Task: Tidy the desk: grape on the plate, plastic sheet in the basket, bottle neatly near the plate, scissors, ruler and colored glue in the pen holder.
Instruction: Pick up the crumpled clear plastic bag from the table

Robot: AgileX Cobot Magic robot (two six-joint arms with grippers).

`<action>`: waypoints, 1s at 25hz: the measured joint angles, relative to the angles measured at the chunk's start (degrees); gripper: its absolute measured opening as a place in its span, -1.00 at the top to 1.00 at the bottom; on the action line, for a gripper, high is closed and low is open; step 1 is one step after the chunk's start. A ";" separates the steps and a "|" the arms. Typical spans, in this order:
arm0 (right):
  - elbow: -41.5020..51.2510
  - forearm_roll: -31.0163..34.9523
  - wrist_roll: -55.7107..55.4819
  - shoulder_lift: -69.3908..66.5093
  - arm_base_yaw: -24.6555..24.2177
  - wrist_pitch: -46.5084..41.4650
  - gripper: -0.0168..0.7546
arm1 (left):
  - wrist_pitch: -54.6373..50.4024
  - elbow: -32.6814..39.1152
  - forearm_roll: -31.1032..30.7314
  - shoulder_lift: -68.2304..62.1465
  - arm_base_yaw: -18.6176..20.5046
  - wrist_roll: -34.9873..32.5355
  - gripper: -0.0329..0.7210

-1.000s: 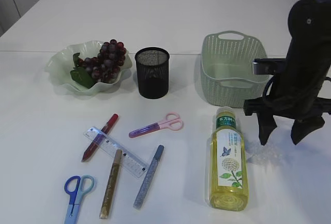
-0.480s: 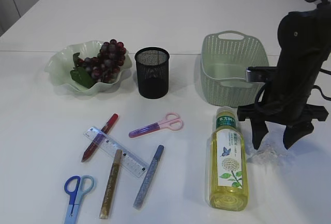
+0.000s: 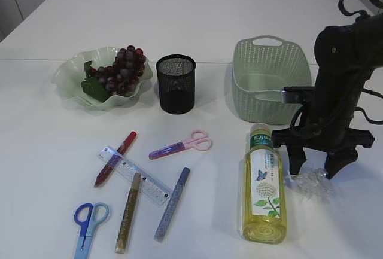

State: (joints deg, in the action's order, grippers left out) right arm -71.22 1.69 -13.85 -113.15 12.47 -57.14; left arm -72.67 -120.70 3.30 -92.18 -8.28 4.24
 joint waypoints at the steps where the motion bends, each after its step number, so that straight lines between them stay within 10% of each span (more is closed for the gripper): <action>1: 0.00 0.13 0.00 0.00 0.00 0.09 -0.37 | 0.00 0.00 0.00 0.00 0.00 0.00 -0.38; 25: 0.00 3.79 0.00 0.00 0.00 -2.34 -0.37 | 0.00 0.00 -0.22 0.00 0.00 0.00 -0.37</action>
State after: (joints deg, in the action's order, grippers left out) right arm -71.22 5.47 -13.85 -113.15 12.47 -59.48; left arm -72.67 -120.70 3.08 -92.18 -8.28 4.24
